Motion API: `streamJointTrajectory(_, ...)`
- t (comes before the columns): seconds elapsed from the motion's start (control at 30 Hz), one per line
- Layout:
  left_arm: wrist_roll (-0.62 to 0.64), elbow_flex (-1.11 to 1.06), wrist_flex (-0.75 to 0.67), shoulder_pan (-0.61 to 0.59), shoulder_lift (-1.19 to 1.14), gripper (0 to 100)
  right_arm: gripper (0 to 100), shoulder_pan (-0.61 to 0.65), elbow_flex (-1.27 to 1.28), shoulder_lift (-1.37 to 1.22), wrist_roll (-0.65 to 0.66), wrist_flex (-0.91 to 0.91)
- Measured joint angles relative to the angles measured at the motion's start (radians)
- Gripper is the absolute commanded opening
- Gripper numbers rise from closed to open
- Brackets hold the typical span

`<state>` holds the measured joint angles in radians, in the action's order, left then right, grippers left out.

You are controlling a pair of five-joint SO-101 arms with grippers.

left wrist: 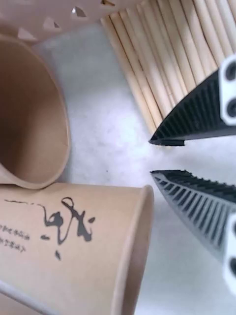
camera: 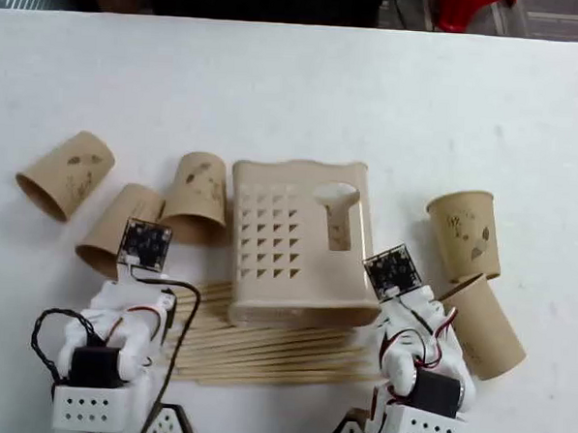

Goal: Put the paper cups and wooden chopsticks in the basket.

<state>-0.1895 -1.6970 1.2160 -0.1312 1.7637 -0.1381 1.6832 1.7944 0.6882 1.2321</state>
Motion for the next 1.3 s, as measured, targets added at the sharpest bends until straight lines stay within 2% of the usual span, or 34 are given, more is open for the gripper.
streamJointTrajectory(0.37,0.0,0.0,0.0,0.0,0.0,10,1.8,-0.011,-0.038,0.0,0.0,0.011)
streamJointTrajectory(0.87,0.0,0.0,0.0,0.0,0.0,10,1.8,-0.012,-0.419,-0.017,-0.094,0.008)
streamJointTrajectory(1.07,0.0,0.0,0.0,0.0,0.0,10,2.4,-0.012,-0.641,-0.302,-0.173,-0.046)
streamJointTrajectory(1.2,0.0,0.0,0.0,0.0,0.0,10,12.0,0.028,-0.872,-0.643,-0.216,-0.04)
streamJointTrajectory(1.3,0.0,0.0,0.0,0.0,0.0,10,19.8,0.107,-1.051,-0.911,-0.233,0.0)
